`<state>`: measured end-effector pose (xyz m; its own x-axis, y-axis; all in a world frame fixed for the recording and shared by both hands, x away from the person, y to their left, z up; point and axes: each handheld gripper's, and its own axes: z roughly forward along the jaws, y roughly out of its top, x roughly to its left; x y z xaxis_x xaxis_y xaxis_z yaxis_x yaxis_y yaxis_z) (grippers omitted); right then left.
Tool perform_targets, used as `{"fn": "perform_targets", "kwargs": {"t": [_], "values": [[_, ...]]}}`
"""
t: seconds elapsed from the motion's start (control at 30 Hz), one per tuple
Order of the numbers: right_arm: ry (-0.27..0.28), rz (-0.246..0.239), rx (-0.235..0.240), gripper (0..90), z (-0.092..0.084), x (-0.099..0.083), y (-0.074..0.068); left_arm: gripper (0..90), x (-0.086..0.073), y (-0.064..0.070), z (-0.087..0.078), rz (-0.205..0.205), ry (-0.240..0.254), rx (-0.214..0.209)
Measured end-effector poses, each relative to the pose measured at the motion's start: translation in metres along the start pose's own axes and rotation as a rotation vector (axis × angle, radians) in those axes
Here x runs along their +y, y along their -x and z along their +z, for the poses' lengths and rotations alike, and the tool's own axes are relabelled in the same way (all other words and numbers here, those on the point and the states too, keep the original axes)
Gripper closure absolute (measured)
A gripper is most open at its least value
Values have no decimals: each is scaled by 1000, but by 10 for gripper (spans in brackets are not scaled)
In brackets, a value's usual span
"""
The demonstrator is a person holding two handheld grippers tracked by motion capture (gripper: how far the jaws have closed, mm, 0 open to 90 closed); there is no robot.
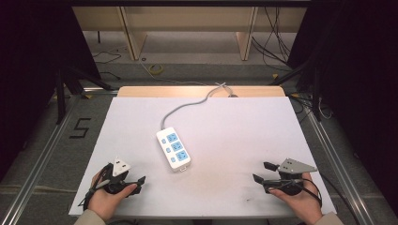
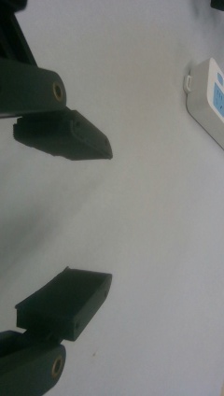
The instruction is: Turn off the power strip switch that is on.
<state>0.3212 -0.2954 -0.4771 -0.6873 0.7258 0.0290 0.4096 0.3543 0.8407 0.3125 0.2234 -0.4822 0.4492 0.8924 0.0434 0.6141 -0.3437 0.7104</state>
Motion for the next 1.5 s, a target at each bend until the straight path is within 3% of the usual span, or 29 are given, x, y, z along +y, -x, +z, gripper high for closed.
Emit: {"fn": "perform_targets", "kwargs": {"t": [0.07,0.17,0.2,0.23,0.33,0.43,0.57,0.93,1.5], "values": [[2,-2,1,347,0,0,0,301,0,-1,-1,3,-5,8],[1,0,1,347,0,0,-1,456,0,0,-2,5,-8,18],[1,0,1,347,0,0,-1,456,0,0,-3,10,-13,13],[-2,-2,1,347,0,0,-1,624,0,-1,-4,12,-15,8],[-2,-3,1,347,0,1,-2,790,1,0,-8,31,-33,13],[-2,-2,1,347,0,0,-2,891,2,-1,-10,19,-54,14],[-2,-2,1,347,0,0,-1,893,1,-2,-10,4,-79,9],[-2,-5,2,347,0,0,-2,894,5,-3,-14,-15,-84,38],[-1,-7,5,347,0,1,-3,895,11,1,-14,10,-84,29]]}}
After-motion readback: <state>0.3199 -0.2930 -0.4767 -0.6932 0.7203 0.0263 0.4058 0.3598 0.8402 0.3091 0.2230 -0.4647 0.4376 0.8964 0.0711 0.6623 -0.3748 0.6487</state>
